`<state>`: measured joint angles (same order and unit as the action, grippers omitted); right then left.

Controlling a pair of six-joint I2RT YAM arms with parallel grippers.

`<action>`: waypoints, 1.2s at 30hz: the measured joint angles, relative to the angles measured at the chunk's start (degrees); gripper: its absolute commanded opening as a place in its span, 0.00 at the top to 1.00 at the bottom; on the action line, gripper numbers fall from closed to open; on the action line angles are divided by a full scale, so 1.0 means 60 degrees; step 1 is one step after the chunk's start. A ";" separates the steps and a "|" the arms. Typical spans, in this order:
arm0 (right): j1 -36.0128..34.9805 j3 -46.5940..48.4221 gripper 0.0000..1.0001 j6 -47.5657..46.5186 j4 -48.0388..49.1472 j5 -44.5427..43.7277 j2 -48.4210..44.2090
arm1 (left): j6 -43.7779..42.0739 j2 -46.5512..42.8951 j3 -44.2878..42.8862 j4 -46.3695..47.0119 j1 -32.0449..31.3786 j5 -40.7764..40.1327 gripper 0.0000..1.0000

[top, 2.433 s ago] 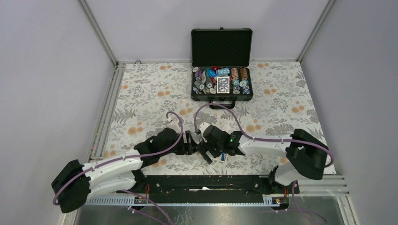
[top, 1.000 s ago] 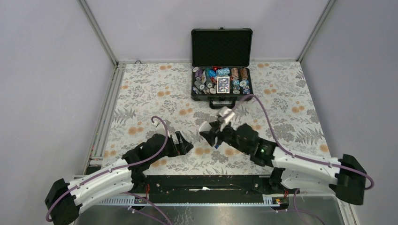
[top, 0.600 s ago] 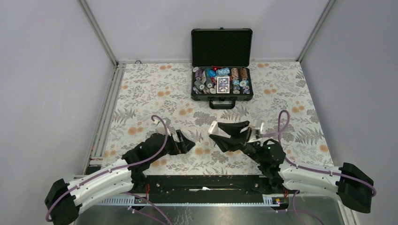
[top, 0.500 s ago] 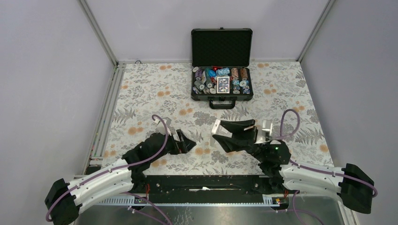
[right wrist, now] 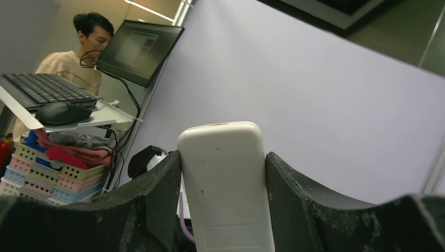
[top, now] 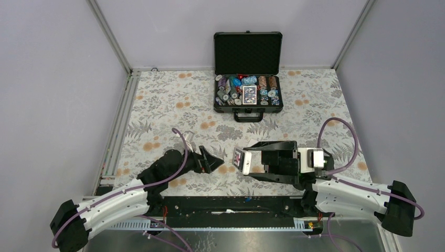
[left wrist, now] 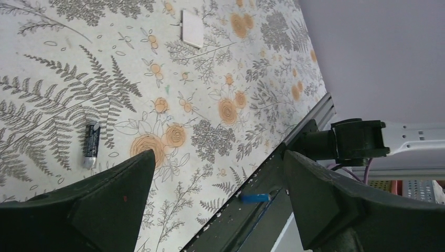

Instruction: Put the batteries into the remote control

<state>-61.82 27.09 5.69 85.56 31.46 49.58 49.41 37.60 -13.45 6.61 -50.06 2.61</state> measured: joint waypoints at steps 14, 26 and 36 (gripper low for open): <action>0.0000 0.0608 1.00 -0.2240 -0.5818 -0.1574 -0.1016 | -0.0335 -0.0280 -0.0080 -0.0721 0.0025 -0.0186 0.02; 0.0000 0.0801 1.00 -0.2033 -1.3001 -0.3898 0.1406 | -0.0481 0.0317 -0.0463 -0.2226 0.0025 -0.1494 0.02; 0.0011 0.1716 0.52 -0.2328 -1.3927 -0.4116 0.4819 | -0.0430 0.0168 -0.0568 -0.2601 0.0025 -0.1672 0.02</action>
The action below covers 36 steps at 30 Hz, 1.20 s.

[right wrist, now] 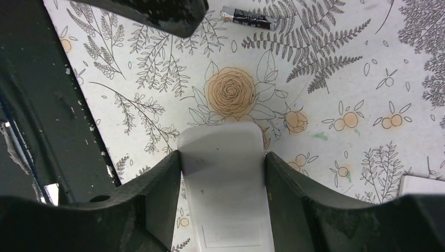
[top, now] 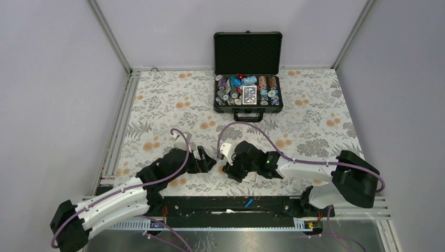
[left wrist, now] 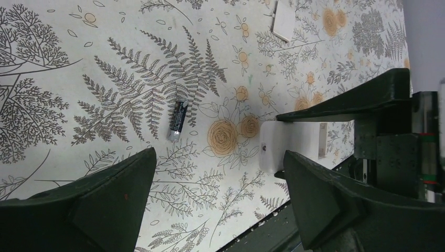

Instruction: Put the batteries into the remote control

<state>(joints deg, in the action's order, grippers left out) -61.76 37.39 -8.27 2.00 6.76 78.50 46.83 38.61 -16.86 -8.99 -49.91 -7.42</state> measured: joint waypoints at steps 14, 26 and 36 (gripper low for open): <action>0.0000 0.0007 0.00 0.2131 -0.0732 -0.0557 -0.1942 | 0.0022 0.0510 0.0022 0.0605 0.0007 0.0215 0.01; 0.0000 -0.0474 0.01 0.6426 -0.4033 -0.1268 -0.2863 | -0.0270 0.1847 -0.0044 0.1530 0.0036 0.1166 0.01; -0.2186 -0.0714 0.10 1.0102 -0.5741 -0.2266 -0.3206 | -0.0430 0.2393 -0.0379 0.1982 0.0058 0.1821 0.01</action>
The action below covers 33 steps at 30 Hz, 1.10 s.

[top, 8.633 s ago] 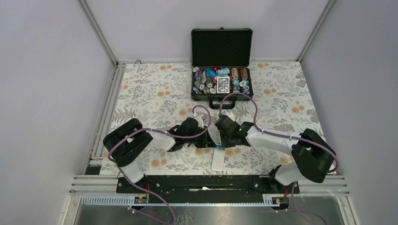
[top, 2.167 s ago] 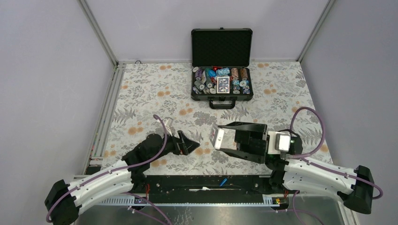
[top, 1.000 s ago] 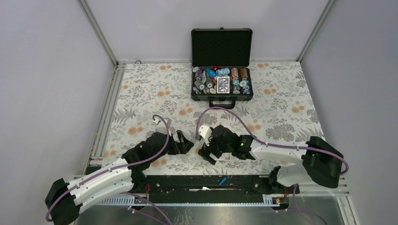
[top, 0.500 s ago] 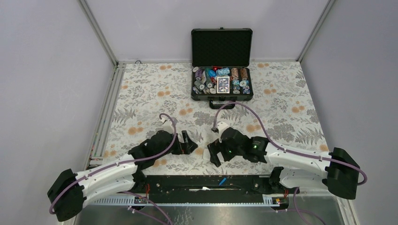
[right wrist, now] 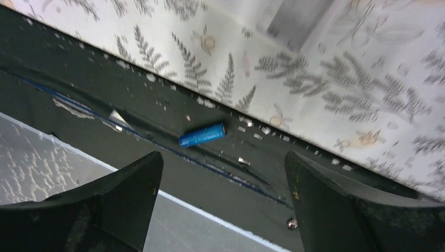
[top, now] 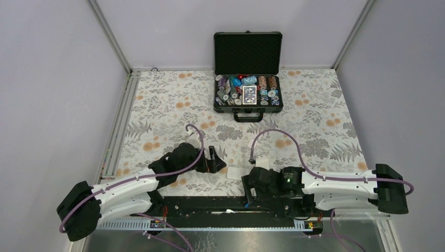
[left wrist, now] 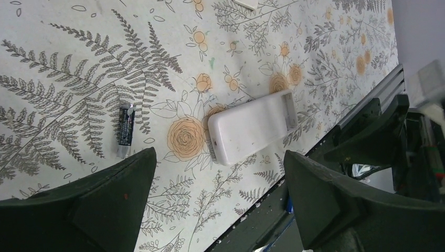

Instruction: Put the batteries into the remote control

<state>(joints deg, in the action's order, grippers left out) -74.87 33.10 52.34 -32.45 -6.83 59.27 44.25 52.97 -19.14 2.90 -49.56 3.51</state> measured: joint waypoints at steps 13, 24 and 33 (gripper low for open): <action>-0.2390 0.0758 0.30 0.4550 -0.0892 -0.1745 0.2153 | -0.0233 0.0328 -0.0007 0.0149 0.0015 0.0707 0.01; -0.2397 0.0761 0.37 0.5482 -0.0186 -0.2025 0.2648 | -0.0430 0.0652 -0.0135 0.0262 0.0149 0.1217 0.01; -0.2401 0.1078 0.54 0.5603 0.0029 -0.1960 0.3344 | -0.0477 0.0820 -0.0149 0.0397 0.0208 0.1494 0.01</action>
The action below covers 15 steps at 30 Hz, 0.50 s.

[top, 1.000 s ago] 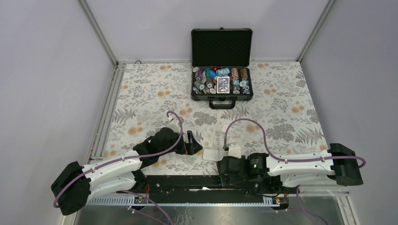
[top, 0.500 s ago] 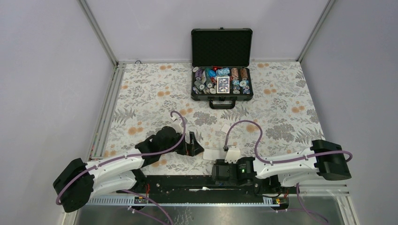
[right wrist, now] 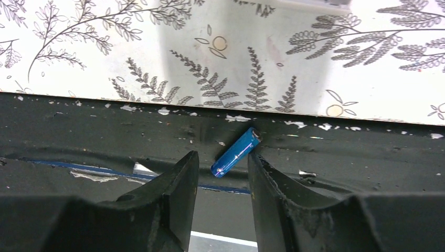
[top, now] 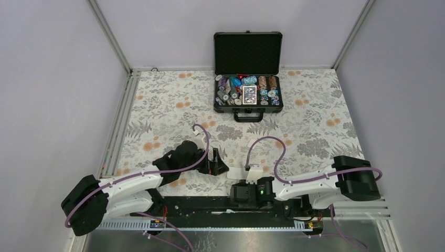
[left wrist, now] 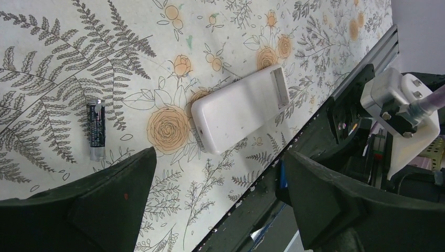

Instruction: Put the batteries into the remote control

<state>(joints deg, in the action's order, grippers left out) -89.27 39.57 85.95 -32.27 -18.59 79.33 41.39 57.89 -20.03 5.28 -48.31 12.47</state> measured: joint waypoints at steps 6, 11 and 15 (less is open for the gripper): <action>0.0000 0.0452 0.54 -0.0113 -0.0171 0.0062 0.0535 | 0.0007 0.0200 -0.0018 0.0142 0.0011 0.0113 0.01; 0.0000 0.0918 0.54 -0.0350 -0.0590 0.0066 0.1038 | 0.0018 0.0357 -0.0087 0.0149 0.0011 0.0142 0.01; 0.0011 0.1118 0.61 -0.0499 -0.0823 0.0058 0.1253 | 0.0040 0.0517 -0.0178 0.0197 0.0011 0.0149 0.01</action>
<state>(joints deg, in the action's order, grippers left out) -89.21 46.28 82.96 -37.21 -18.24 86.85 41.63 60.99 -21.10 6.46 -48.25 13.37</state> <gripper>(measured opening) 0.429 0.986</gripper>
